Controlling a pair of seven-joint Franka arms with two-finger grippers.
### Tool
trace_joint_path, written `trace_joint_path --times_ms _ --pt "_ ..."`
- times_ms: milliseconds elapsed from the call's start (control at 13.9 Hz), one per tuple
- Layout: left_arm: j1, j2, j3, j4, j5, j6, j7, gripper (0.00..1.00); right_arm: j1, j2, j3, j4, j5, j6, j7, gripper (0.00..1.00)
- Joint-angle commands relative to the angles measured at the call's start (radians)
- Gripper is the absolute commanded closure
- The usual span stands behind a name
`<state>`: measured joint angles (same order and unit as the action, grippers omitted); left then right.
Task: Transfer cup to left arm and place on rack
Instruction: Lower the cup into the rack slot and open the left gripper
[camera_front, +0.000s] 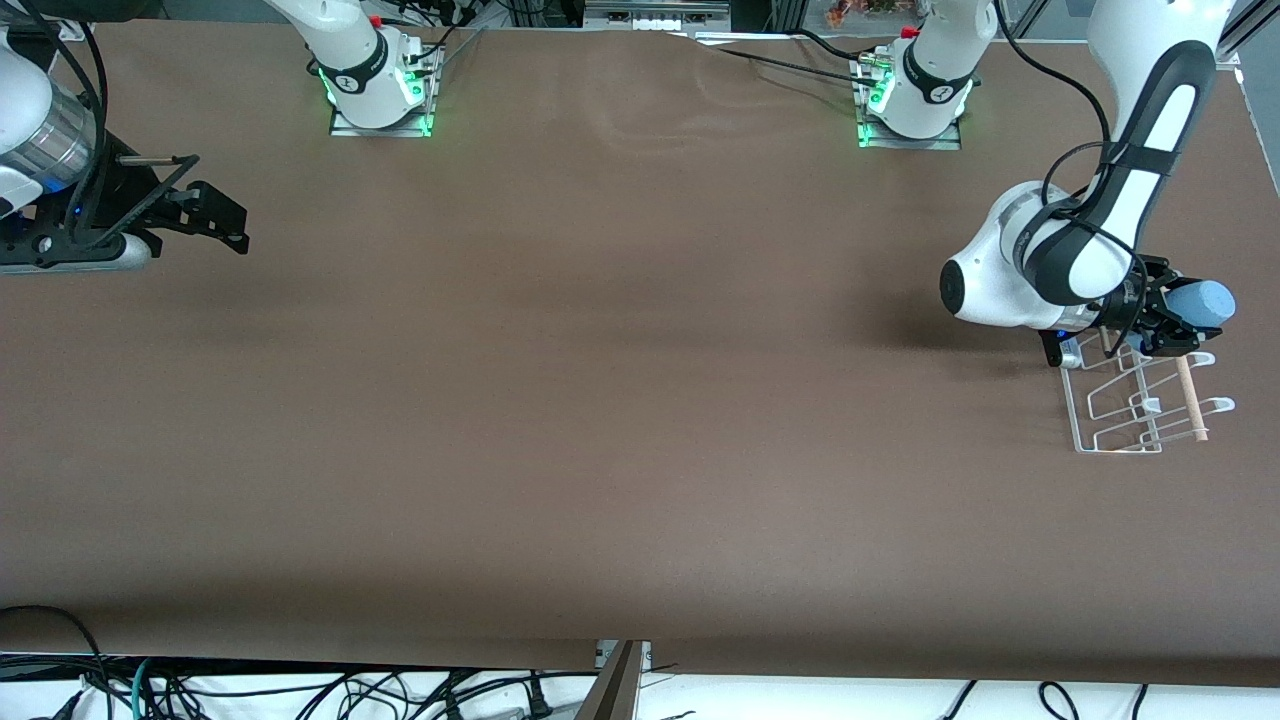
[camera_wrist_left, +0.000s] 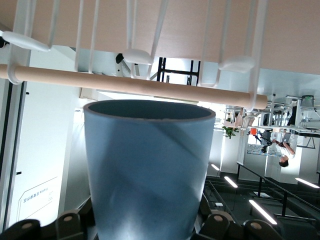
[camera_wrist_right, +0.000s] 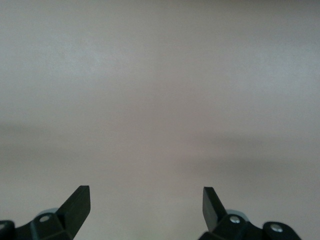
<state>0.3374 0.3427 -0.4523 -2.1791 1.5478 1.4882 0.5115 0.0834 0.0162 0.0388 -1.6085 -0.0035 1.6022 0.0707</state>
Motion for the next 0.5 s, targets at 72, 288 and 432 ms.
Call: trace_joint_path --times_ms 72,288,432 --pt "0.005 0.031 -0.003 0.004 0.049 -0.002 -0.048 1.00 0.001 0.010 -0.002 0.030 0.014 -0.022 0.001 0.01" --pt "0.005 0.048 -0.003 0.008 0.090 0.003 -0.059 1.00 0.001 0.010 -0.002 0.030 0.014 -0.022 0.001 0.01" --pt "0.008 0.056 -0.005 0.005 0.101 0.003 -0.068 1.00 0.001 0.010 -0.002 0.030 0.014 -0.022 0.001 0.01"
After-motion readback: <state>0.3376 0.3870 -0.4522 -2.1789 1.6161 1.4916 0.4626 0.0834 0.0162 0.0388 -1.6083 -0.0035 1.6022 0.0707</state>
